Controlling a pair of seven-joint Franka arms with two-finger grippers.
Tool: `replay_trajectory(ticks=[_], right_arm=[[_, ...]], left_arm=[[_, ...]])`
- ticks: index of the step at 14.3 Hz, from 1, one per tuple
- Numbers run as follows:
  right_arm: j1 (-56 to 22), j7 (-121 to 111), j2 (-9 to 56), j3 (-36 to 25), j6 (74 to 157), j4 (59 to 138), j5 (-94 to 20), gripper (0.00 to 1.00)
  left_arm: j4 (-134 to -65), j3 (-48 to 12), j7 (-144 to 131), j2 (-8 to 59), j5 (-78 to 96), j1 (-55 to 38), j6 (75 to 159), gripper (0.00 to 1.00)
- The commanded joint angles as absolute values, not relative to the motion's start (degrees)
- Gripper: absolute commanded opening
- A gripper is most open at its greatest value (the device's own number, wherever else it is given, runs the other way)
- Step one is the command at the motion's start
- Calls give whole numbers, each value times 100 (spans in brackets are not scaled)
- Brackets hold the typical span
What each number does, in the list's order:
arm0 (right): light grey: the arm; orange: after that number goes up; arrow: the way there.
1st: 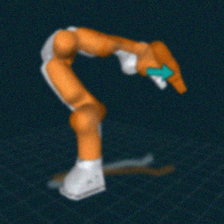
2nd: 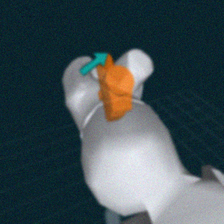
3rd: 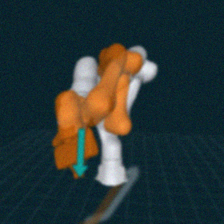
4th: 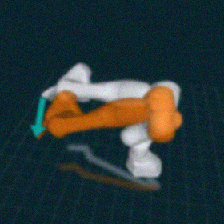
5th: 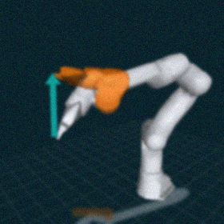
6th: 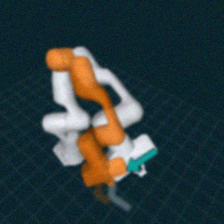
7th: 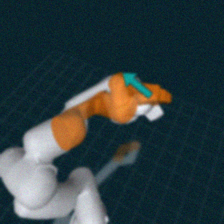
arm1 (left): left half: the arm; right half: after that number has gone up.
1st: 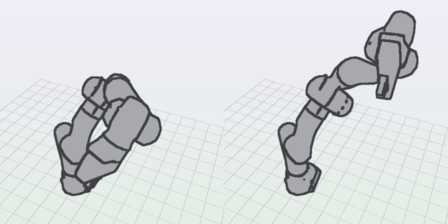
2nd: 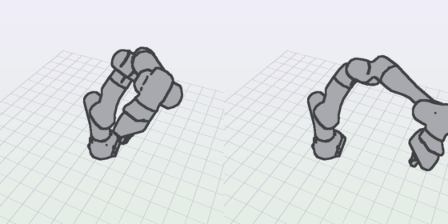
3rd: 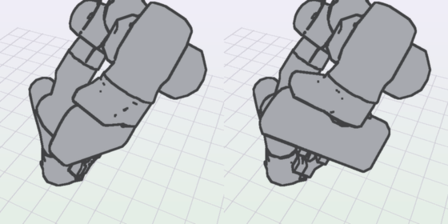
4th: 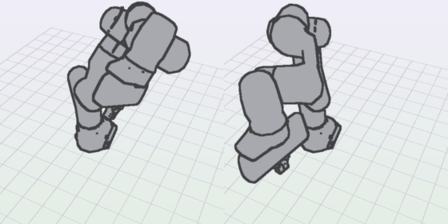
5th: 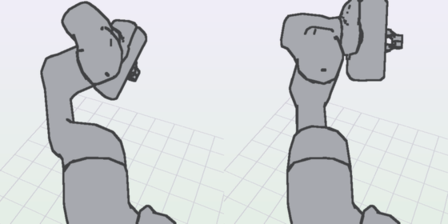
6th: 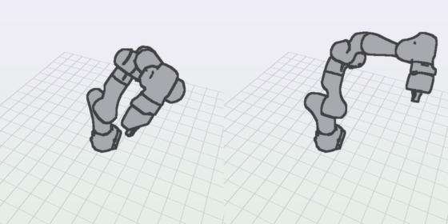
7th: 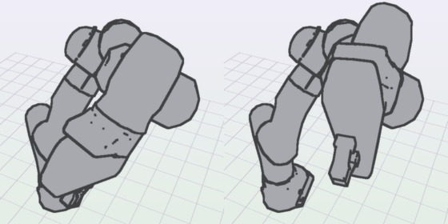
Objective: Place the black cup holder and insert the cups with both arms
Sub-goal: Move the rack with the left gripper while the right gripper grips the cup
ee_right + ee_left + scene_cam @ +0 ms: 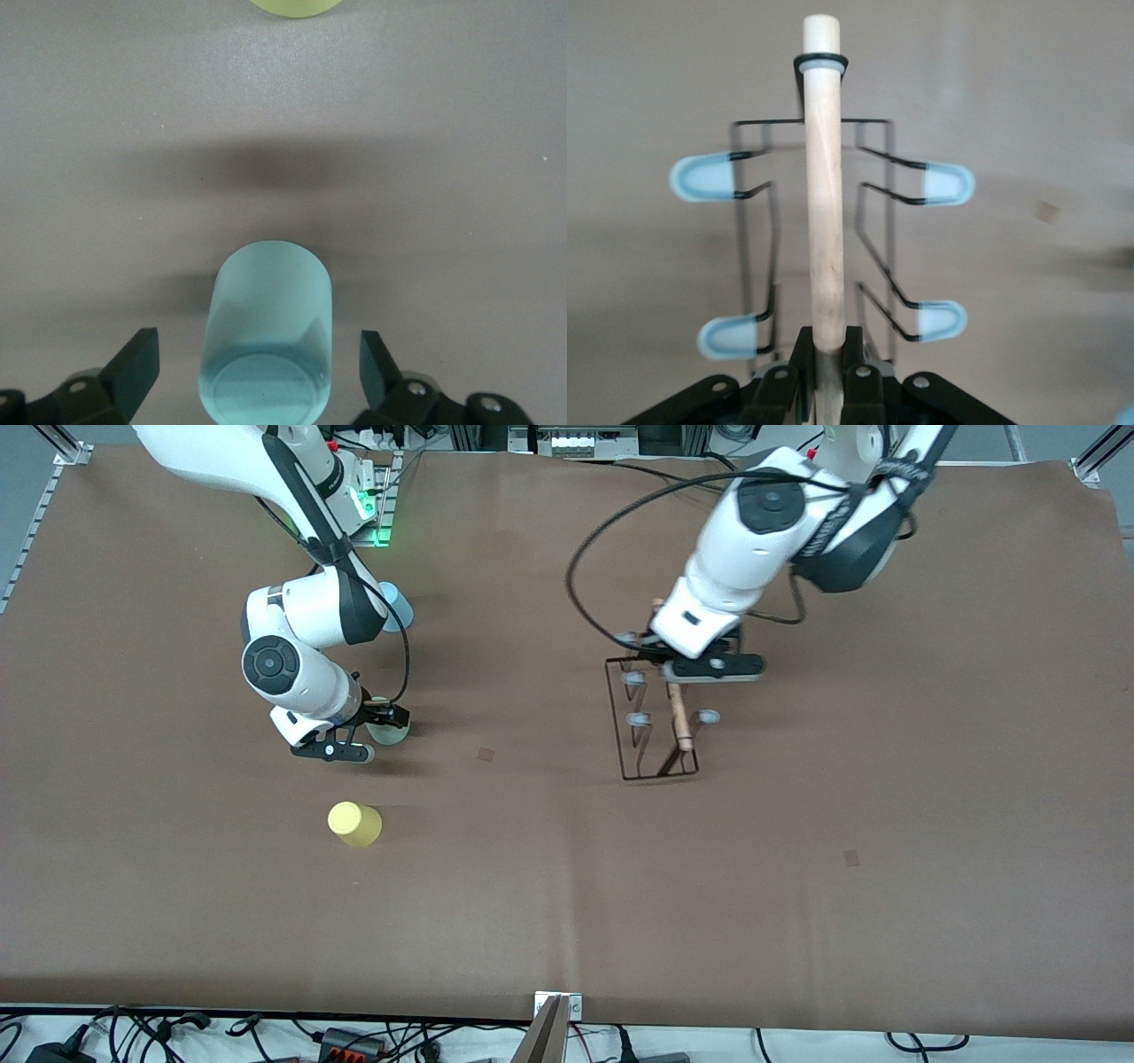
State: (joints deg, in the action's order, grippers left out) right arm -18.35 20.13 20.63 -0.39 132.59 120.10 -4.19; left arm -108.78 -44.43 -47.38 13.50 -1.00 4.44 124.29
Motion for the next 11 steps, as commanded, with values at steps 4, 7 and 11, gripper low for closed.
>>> replay_trajectory(ticks=[4,7,11], right_arm=[[-1819,2065,1978,-9,13140,12182,-553,100],[-1819,2065,1986,-9,13087,12173,-598,100],[-1819,2048,2021,-9,13087,12164,-598,78]], left_arm=[[-9625,-4456,-5807,2942,-1483,-482,12322,1],[-9343,-4456,-6196,3462,-2099,-668,12322,1],[-9317,-4447,-6459,3630,-2128,-791,12322,36]])
